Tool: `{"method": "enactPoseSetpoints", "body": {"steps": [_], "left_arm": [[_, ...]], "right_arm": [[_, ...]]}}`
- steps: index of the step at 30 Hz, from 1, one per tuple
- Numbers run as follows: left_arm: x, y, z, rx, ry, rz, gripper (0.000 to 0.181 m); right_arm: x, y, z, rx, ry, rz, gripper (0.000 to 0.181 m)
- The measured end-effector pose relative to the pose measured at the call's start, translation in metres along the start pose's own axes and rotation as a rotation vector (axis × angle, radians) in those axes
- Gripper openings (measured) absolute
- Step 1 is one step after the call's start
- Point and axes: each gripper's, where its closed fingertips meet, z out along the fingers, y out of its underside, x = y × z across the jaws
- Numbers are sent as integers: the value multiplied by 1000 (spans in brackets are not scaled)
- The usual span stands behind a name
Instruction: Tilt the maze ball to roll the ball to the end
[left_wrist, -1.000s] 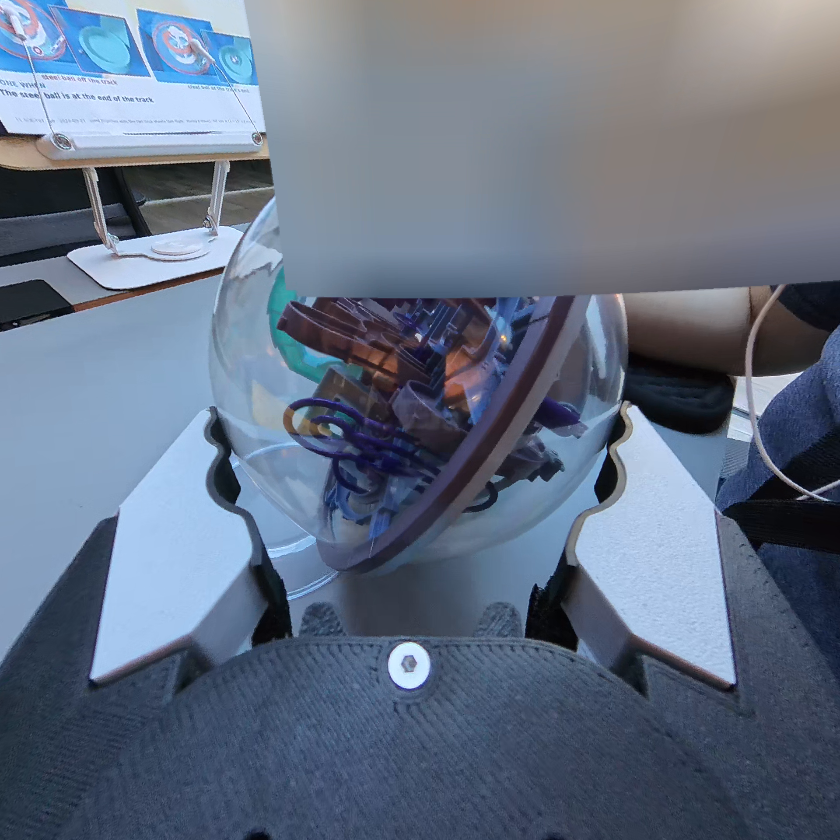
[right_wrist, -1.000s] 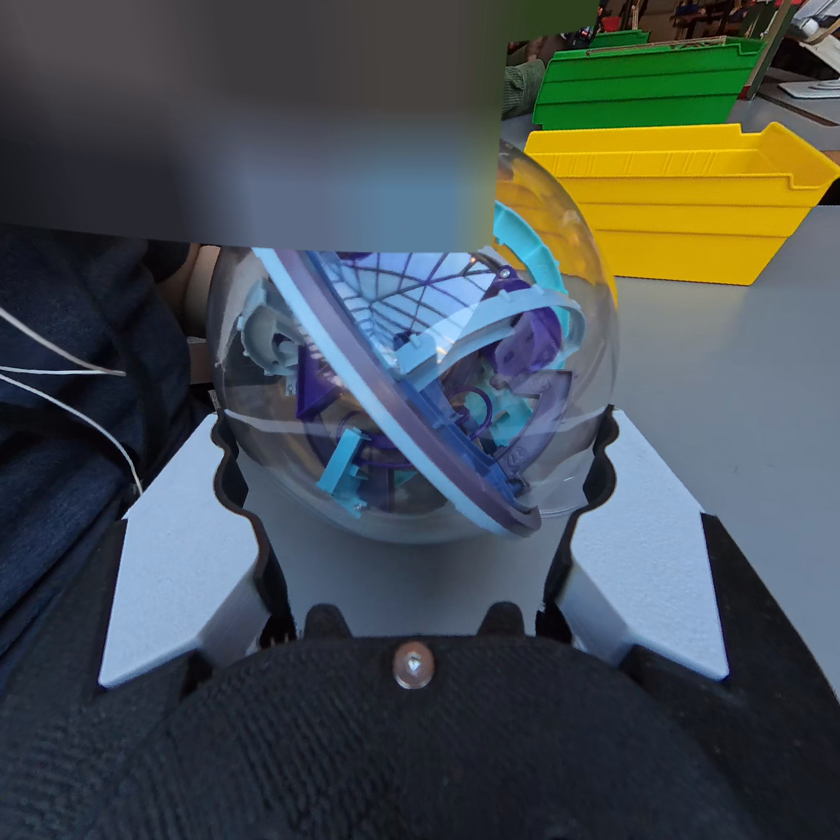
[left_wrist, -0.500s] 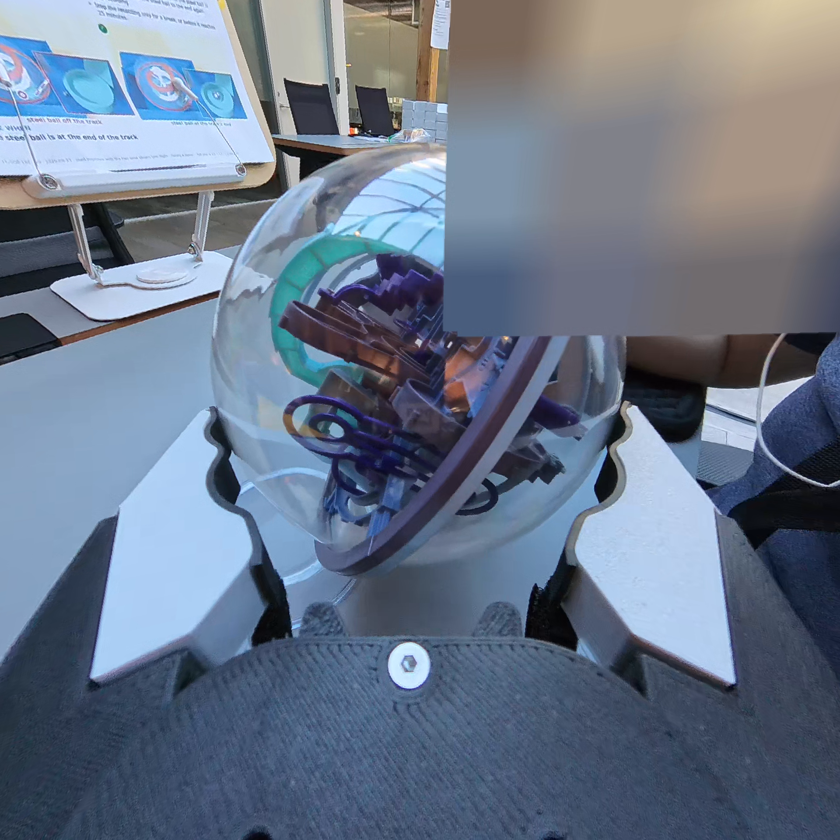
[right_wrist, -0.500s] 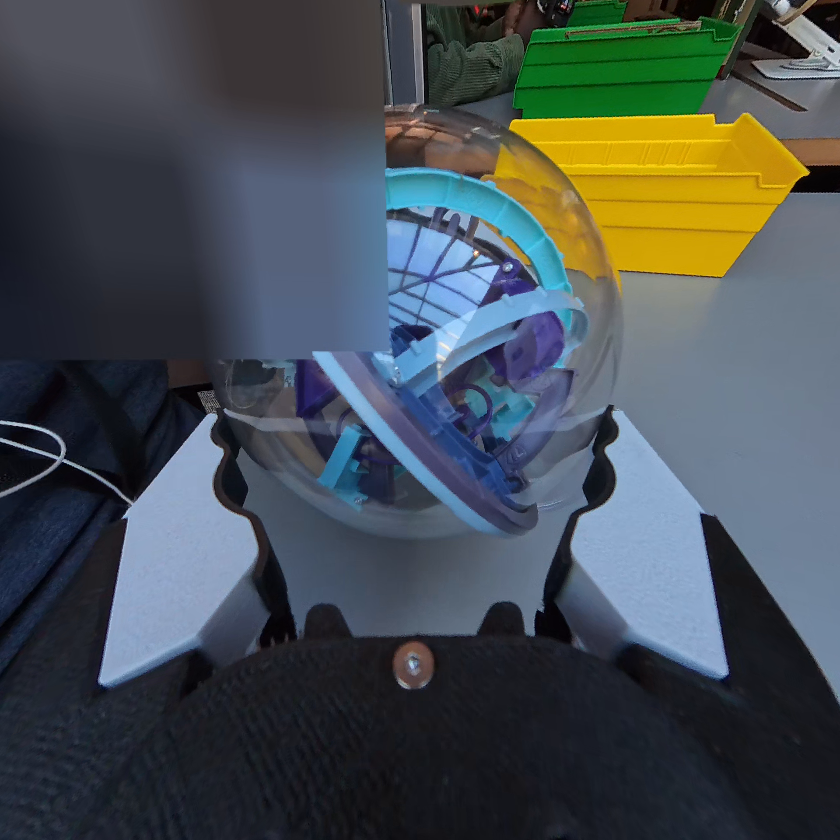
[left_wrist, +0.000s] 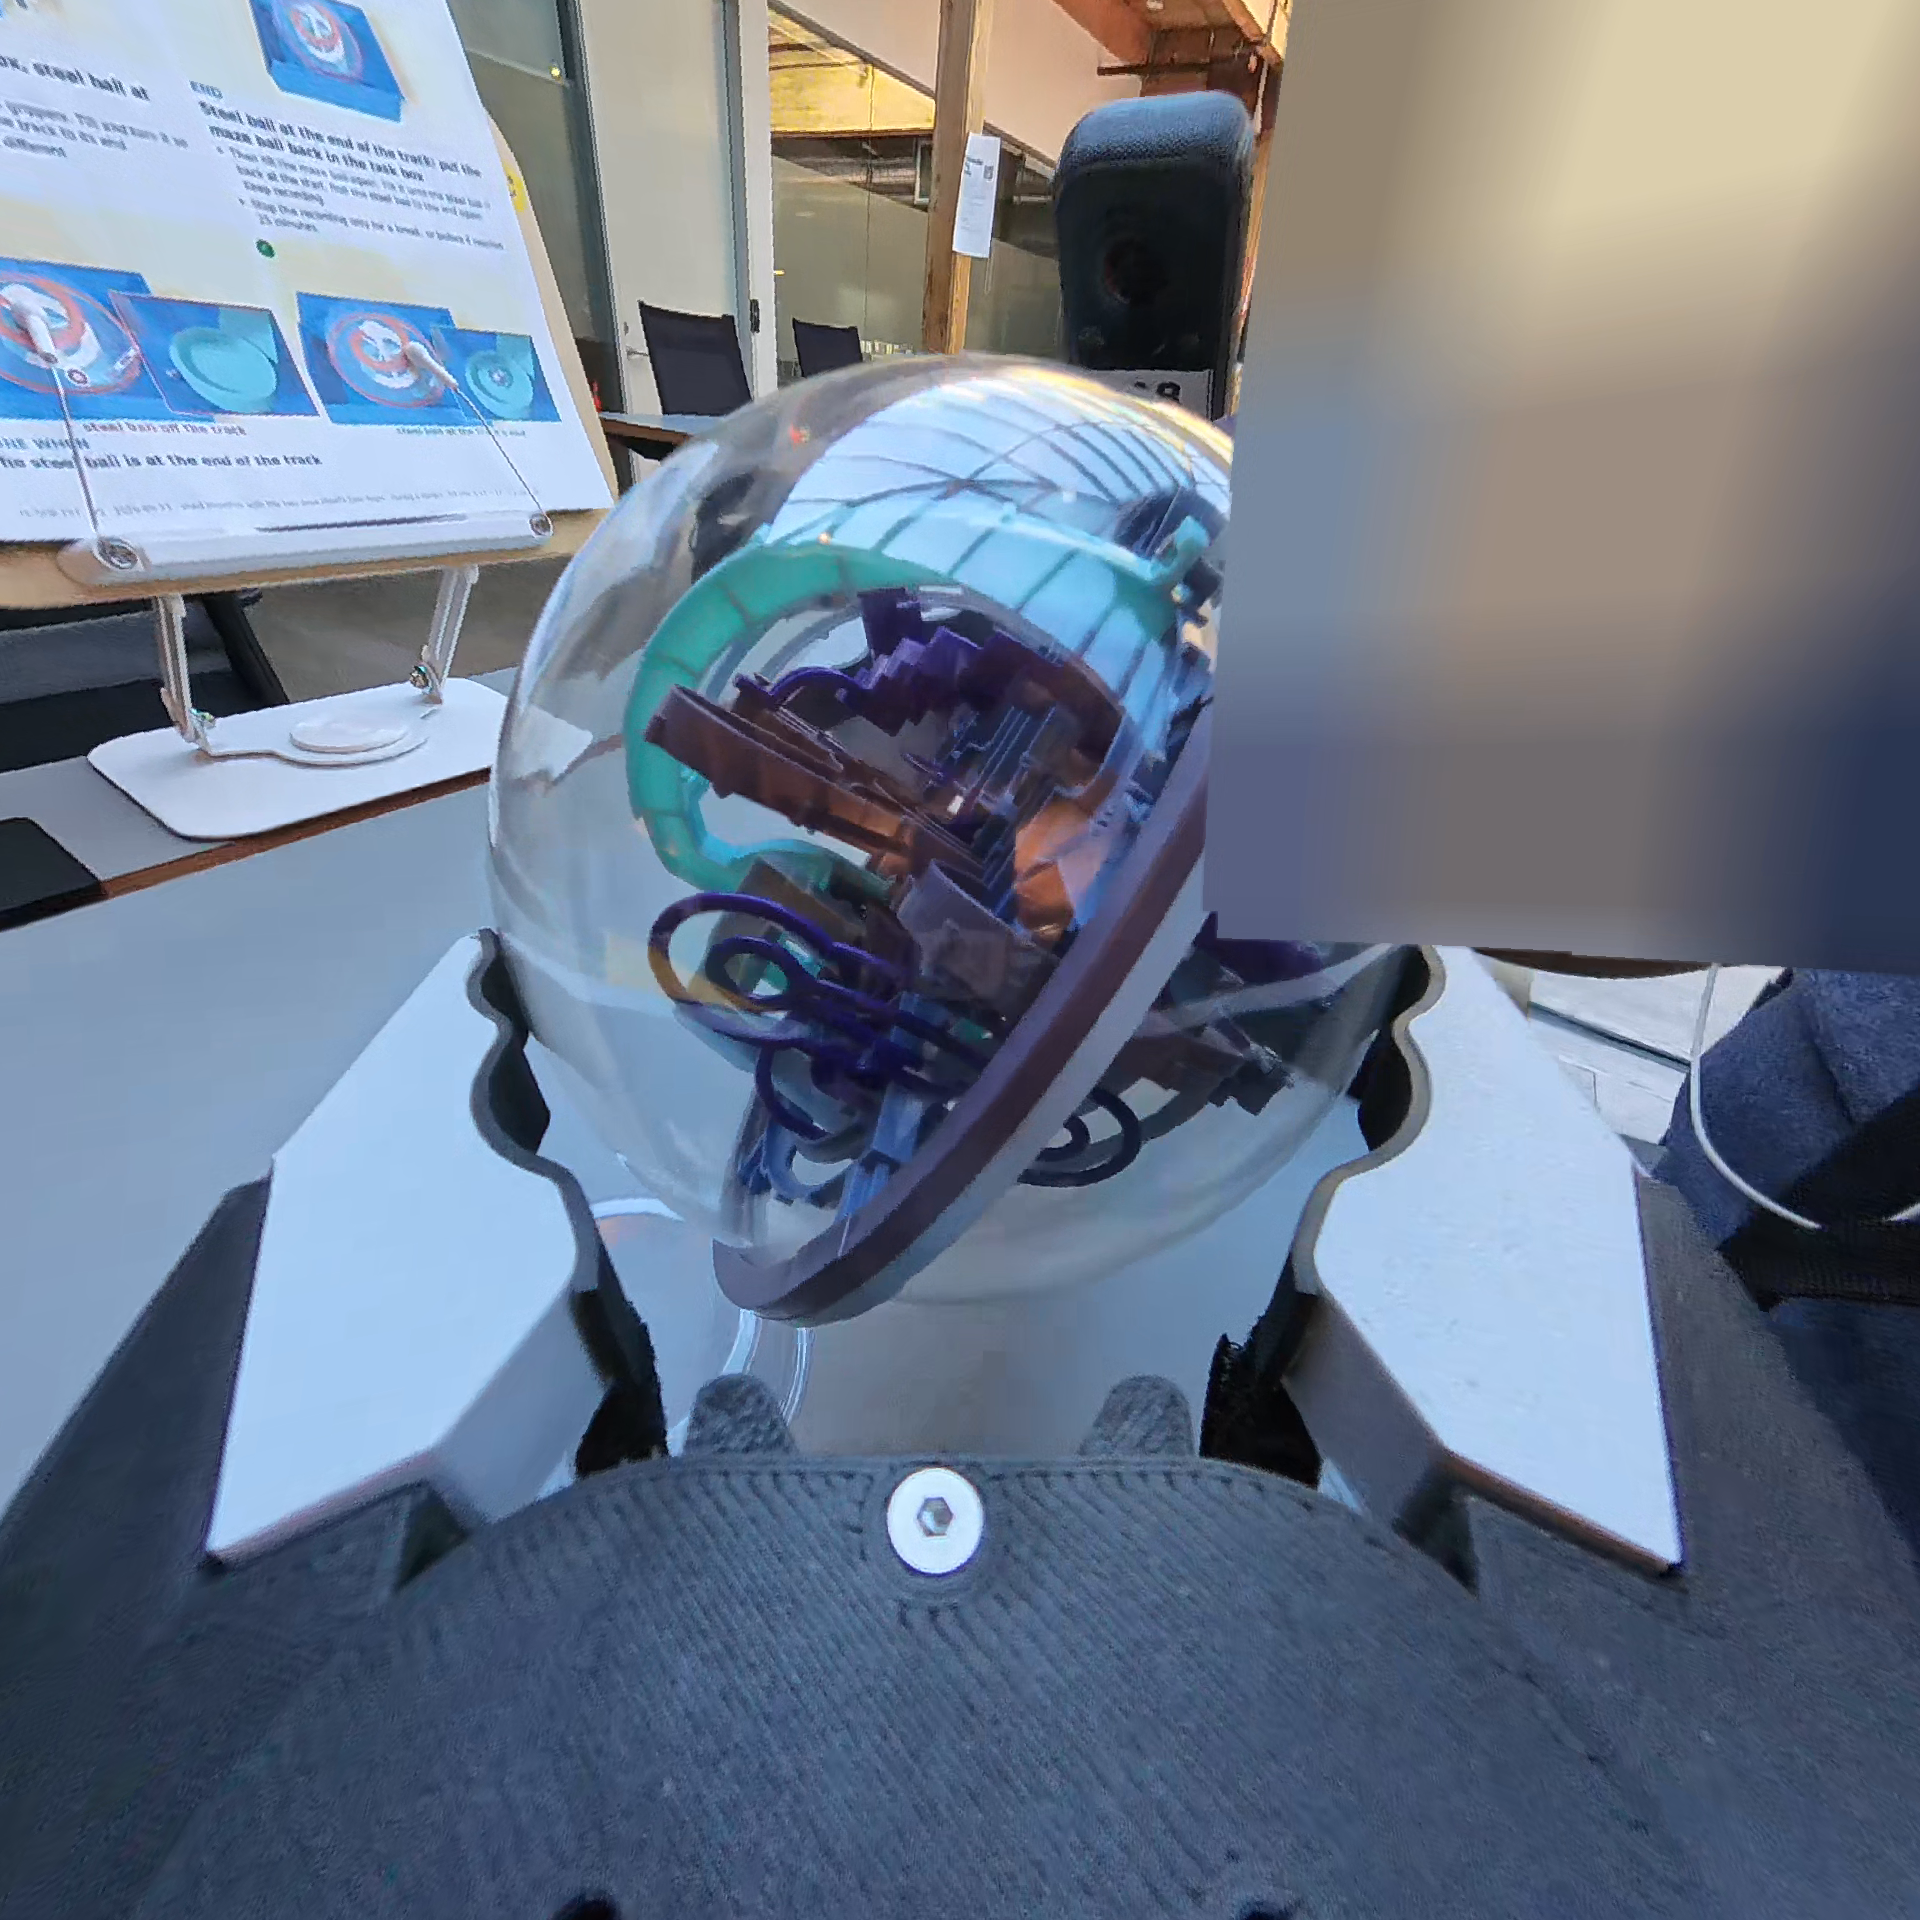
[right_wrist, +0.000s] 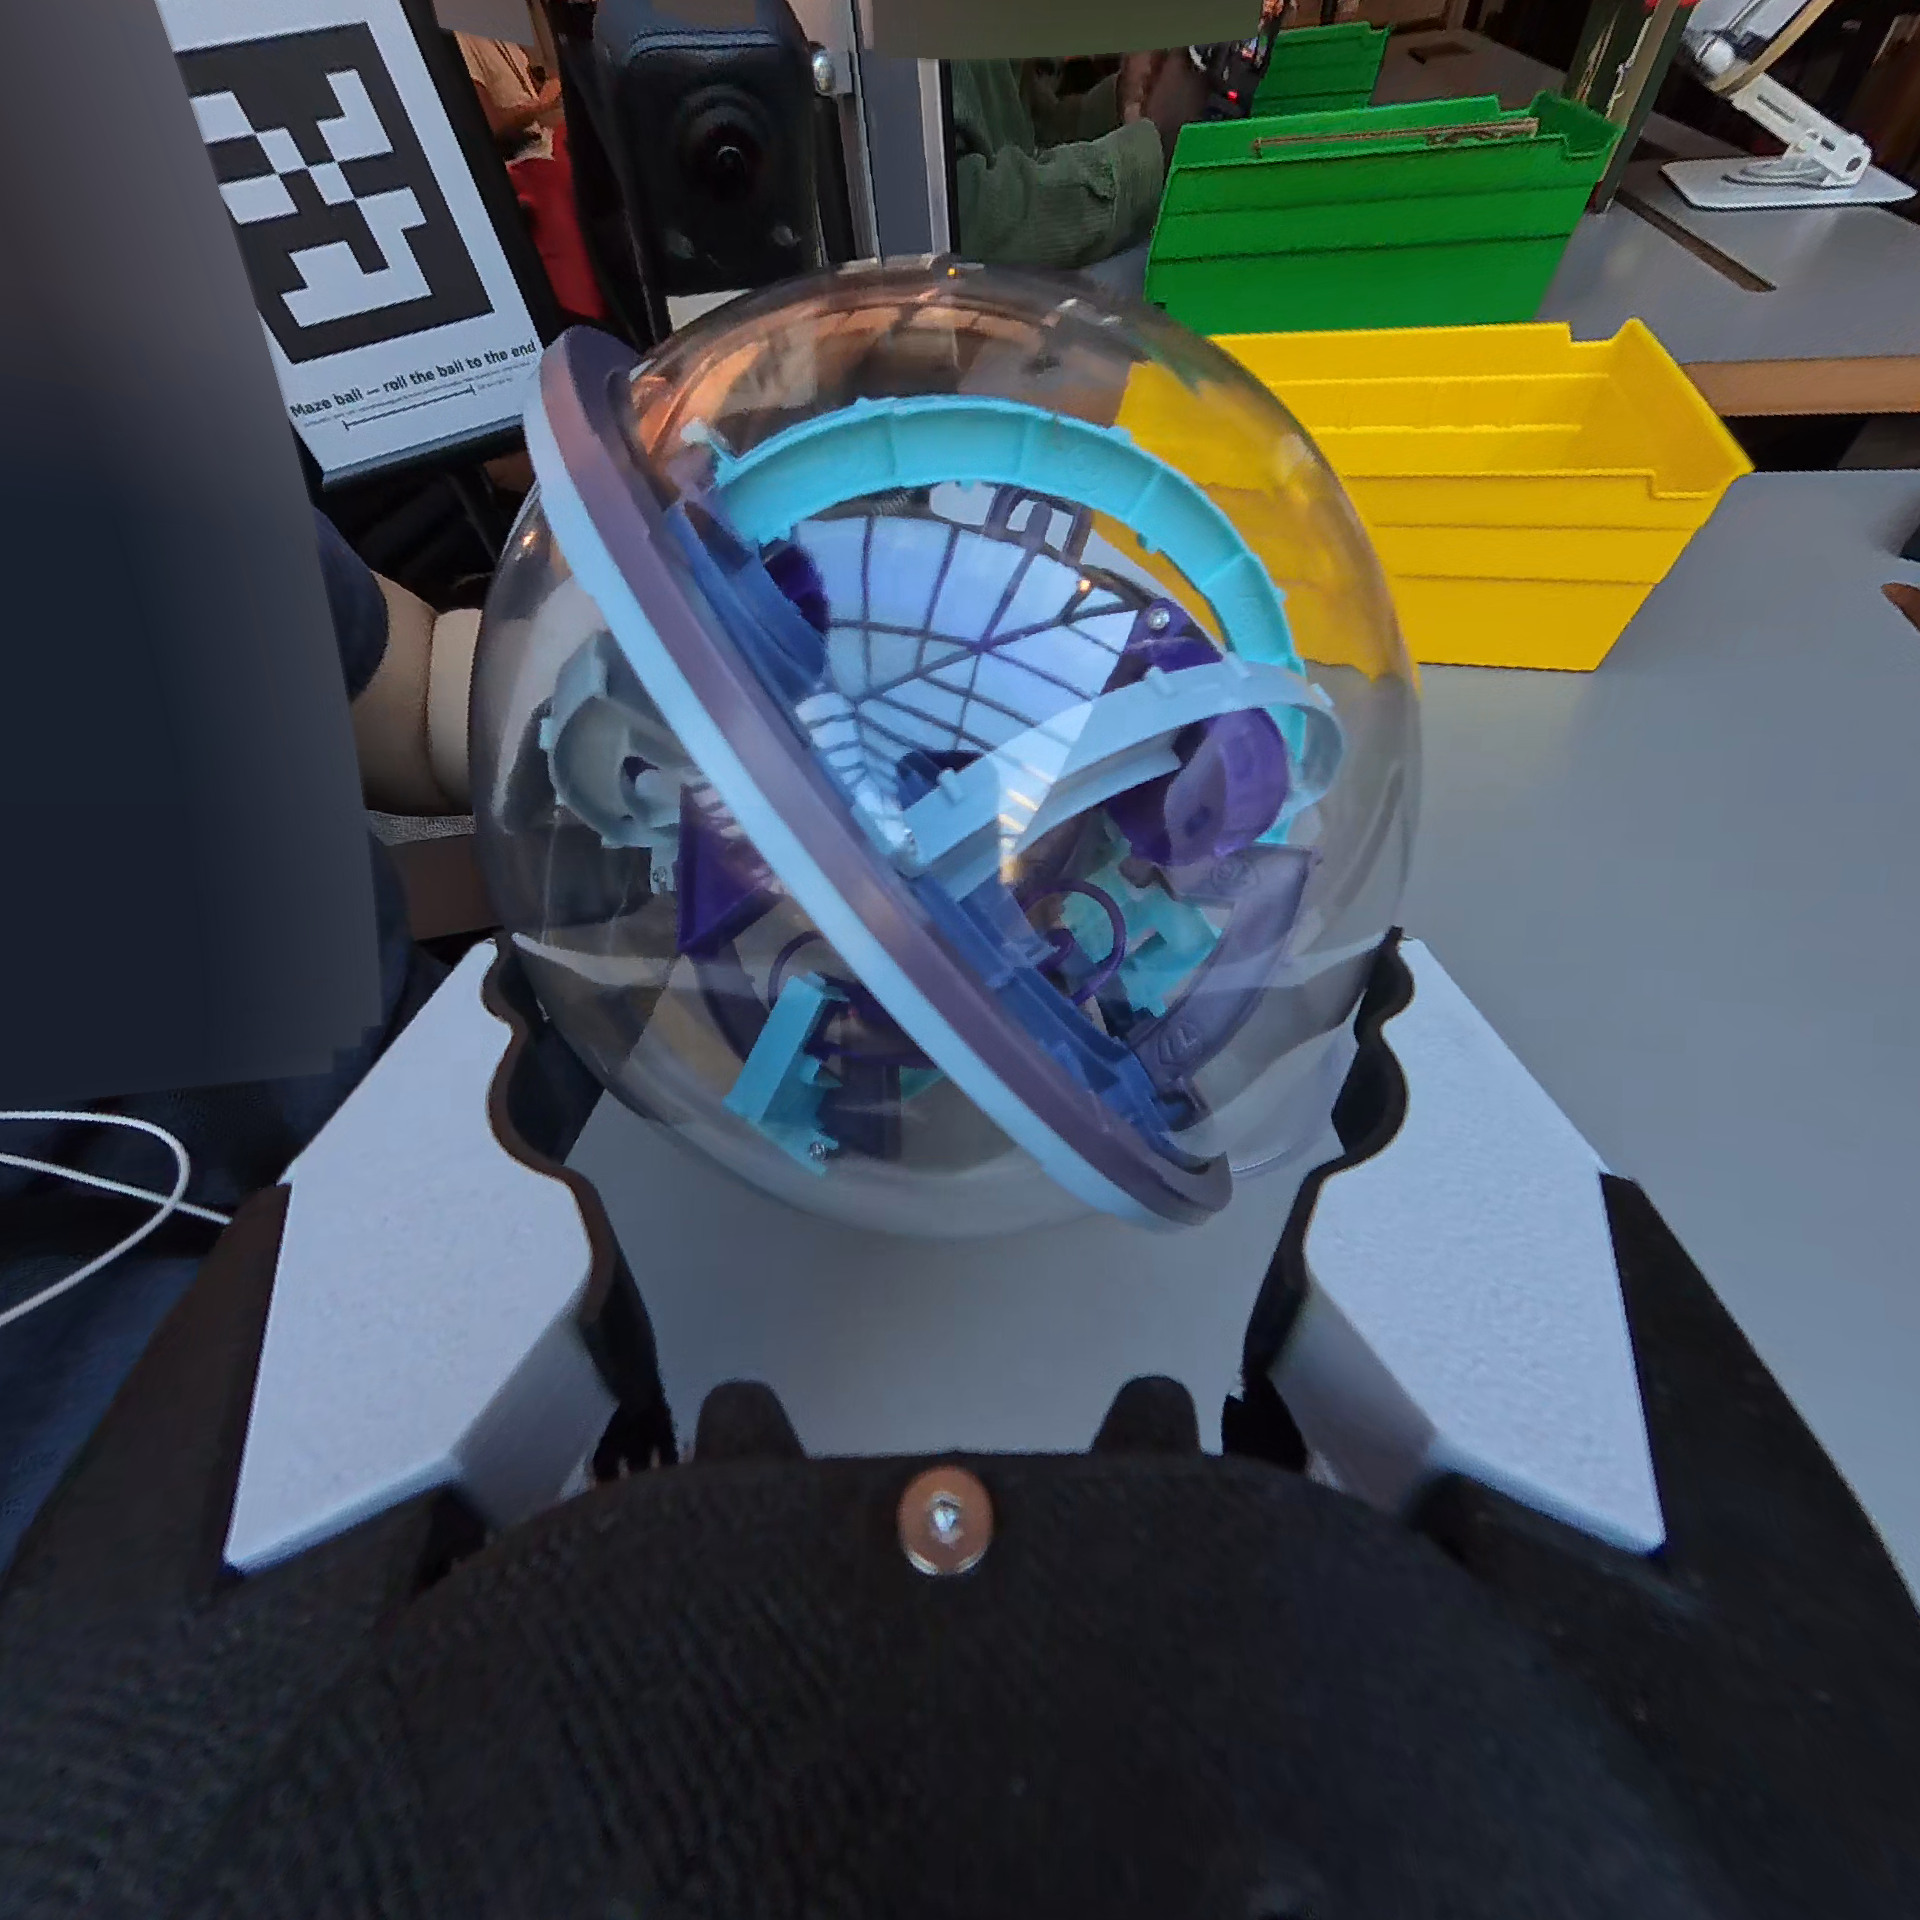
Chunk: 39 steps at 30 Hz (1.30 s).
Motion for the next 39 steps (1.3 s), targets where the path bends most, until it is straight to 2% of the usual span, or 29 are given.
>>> {"method": "enactPoseSetpoints", "body": {"steps": [13, 22, 30, 39], "left_arm": [[11, -62, 12, 123, 55, -51, 158], [28, -86, 15, 179, 59, -89, 158], [44, -89, 14, 222, 36, -132, 158], [54, -70, 18, 252, 38, -203, 158]], "right_arm": [[-5, -58, -35, -67, 49, 20, 153], [-19, -80, -51, -118, 47, 31, 153], [-34, -81, -57, -153, 18, 58, 153], [-43, -64, -58, -200, 4, 99, 153]]}}
